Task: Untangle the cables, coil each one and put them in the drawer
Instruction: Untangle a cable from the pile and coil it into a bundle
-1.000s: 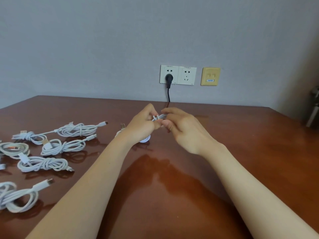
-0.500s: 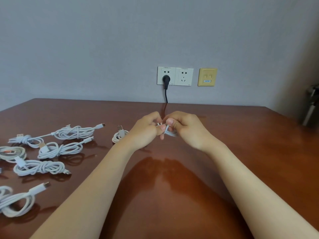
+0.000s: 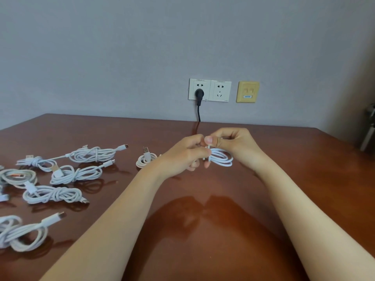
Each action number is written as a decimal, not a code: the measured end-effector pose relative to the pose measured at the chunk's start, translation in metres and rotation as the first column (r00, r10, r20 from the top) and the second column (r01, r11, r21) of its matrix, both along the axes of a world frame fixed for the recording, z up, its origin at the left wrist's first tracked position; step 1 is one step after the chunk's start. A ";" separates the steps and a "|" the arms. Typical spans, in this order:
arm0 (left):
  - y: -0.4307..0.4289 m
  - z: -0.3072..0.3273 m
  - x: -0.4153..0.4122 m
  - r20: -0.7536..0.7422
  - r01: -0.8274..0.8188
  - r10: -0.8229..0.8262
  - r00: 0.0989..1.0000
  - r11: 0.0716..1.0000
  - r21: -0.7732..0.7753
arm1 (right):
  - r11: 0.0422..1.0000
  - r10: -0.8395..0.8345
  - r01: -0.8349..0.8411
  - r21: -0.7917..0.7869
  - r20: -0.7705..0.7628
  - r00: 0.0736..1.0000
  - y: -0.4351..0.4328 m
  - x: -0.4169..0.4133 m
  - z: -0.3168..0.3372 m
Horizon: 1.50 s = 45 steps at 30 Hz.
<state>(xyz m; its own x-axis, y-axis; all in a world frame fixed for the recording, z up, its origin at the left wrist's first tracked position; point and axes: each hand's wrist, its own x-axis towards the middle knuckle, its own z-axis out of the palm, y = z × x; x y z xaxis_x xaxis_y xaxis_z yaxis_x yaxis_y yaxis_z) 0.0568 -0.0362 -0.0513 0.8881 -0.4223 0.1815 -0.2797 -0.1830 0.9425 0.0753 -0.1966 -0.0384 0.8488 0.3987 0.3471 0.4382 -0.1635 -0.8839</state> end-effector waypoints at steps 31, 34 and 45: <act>-0.026 -0.020 0.001 0.472 -0.607 0.544 0.694 0.794 -0.022 | 0.937 -0.011 0.167 0.308 -0.451 0.892 0.035 0.005 -0.016; -0.026 -0.022 0.001 0.526 -0.557 0.439 0.729 0.826 0.083 | 0.957 -0.104 0.196 0.212 -0.381 0.919 0.030 0.006 -0.018; -0.008 -0.011 0.016 -0.143 -0.335 0.305 0.942 0.896 -0.291 | 0.756 0.563 -0.179 0.630 -0.485 0.669 0.031 0.010 -0.023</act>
<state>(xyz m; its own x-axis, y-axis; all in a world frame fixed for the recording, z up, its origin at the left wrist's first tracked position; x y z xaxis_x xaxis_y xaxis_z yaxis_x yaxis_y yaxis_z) 0.0730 -0.0446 -0.0624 0.9846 -0.0491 0.1677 -0.1651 0.0539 0.9848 0.0849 -0.1653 -0.0614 0.7470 0.6630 0.0497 -0.3153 0.4192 -0.8514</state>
